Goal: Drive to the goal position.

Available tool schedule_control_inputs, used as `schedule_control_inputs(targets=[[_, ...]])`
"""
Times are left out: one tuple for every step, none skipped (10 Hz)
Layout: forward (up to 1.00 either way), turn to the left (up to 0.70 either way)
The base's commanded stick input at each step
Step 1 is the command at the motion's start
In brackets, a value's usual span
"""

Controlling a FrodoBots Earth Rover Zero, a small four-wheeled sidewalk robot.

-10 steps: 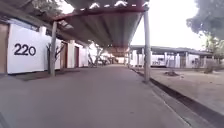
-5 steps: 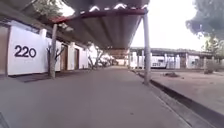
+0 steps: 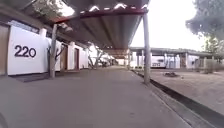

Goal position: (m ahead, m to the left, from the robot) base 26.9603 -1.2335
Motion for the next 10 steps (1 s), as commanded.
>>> schedule_control_inputs(targets=[[0.85, 0.0], [0.85, 0.0], [0.85, 0.0], [0.85, 0.0], [0.85, 0.0], [0.85, 0.0], [0.85, 0.0], [0.85, 0.0], [0.85, 0.0], [0.85, 0.0]])
